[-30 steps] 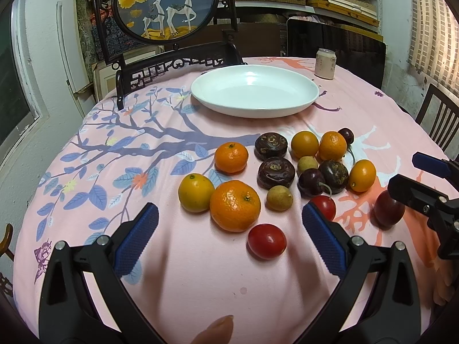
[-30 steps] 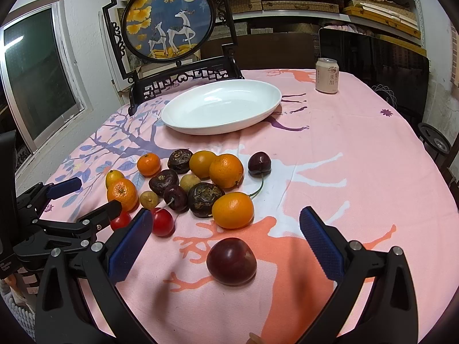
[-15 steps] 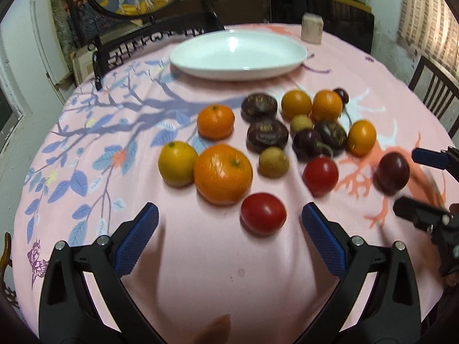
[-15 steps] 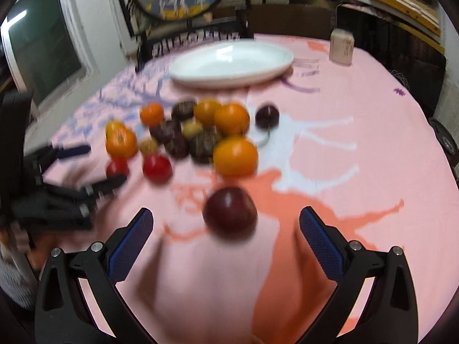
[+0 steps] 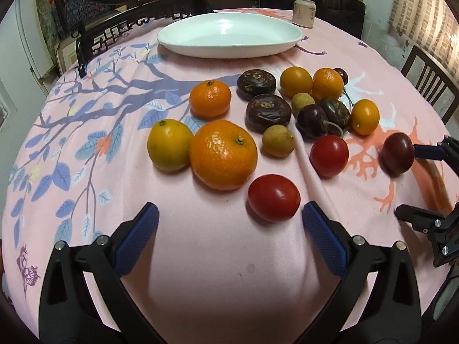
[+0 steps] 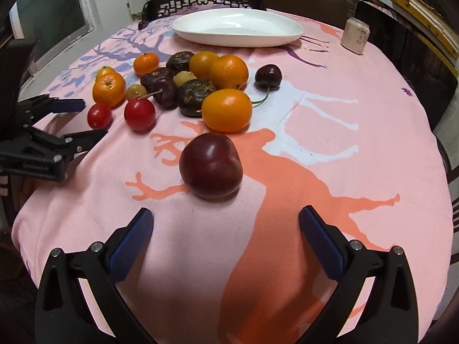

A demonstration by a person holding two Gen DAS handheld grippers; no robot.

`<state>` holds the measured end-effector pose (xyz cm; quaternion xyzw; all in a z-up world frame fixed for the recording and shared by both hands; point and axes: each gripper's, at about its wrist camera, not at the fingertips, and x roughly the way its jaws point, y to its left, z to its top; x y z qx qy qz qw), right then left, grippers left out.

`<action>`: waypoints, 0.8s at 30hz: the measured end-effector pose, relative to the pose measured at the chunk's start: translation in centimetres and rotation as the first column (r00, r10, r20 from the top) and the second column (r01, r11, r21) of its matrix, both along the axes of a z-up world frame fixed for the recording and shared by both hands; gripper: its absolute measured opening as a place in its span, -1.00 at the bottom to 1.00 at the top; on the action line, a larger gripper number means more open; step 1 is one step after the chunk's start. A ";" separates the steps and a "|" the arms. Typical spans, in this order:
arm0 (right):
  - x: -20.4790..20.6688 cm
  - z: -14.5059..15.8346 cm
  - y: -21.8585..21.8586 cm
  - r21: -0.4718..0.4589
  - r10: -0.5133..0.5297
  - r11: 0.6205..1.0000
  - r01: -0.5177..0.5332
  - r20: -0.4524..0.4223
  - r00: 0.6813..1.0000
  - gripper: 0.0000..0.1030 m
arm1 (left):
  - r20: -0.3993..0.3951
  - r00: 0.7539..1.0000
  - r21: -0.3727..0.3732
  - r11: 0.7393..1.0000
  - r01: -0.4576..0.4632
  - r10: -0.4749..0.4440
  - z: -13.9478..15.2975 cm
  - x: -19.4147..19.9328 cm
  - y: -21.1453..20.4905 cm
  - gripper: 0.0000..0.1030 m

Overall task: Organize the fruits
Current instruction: 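Grasp the dark red plum with the right tool while the left tool grasps the red tomato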

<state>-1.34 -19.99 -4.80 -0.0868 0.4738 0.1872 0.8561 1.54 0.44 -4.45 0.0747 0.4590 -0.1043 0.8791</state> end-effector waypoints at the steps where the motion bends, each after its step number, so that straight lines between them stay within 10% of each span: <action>1: 0.0 0.0 0.2 -0.012 0.003 1.000 -0.003 0.003 1.000 0.97 | 0.002 1.000 0.003 1.000 -0.002 0.002 0.0 0.0 0.0 0.96; 11: 0.9 1.5 -1.4 0.144 -0.009 0.990 0.004 0.034 0.999 0.97 | 0.026 0.997 -0.040 0.996 0.075 -0.074 1.0 -0.5 -1.2 0.92; 16: 1.1 1.6 -1.1 0.172 0.015 0.985 -0.021 0.035 0.999 0.81 | 0.017 0.990 -0.054 0.989 0.141 -0.140 0.8 -0.8 -1.7 0.45; 24: 1.4 1.8 0.4 0.166 0.051 0.984 -0.059 0.055 0.997 0.54 | 0.027 0.987 -0.053 0.986 0.159 -0.158 0.9 -0.2 -2.3 0.39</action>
